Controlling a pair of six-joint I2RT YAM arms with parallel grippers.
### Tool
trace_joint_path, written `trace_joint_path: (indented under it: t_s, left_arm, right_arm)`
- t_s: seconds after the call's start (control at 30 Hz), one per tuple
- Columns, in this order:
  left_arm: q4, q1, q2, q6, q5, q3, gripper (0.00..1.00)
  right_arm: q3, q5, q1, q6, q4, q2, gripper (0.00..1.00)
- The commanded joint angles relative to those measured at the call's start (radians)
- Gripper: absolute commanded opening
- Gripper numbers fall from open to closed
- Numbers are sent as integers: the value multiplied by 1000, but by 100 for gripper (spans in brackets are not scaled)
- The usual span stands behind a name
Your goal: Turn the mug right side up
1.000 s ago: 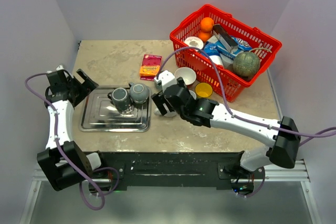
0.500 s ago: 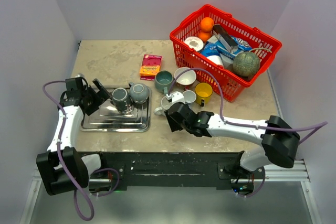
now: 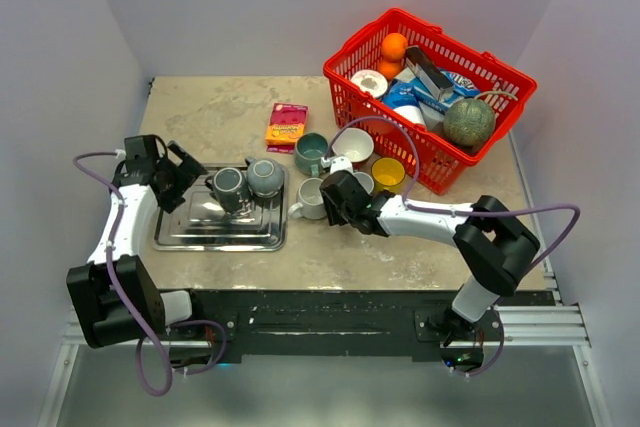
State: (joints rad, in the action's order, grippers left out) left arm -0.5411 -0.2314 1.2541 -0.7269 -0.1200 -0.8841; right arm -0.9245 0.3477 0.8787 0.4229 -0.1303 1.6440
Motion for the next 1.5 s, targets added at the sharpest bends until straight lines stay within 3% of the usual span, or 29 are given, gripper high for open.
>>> trace_joint_path:
  t_s: [0.0, 0.3, 0.67, 0.87, 1.47]
  left_arm:
    - [20, -2, 25, -159, 39, -29, 99]
    - [108, 1, 94, -365, 43, 8, 99]
    - [46, 79, 225, -546, 117, -70, 90]
    - [4, 124, 271, -609, 183, -131, 76]
    - [-25, 175, 384, -591, 207, -211, 30]
  right_arm:
    - [-63, 11, -3, -12, 112, 20, 43]
    - [-39, -48, -3, -21, 83, -45, 45]
    - [1, -41, -3, 0, -67, -271, 63]
    - [-20, -7, -3, 1, -124, -323, 66]
    - [-19, 53, -3, -18, -144, -345, 65]
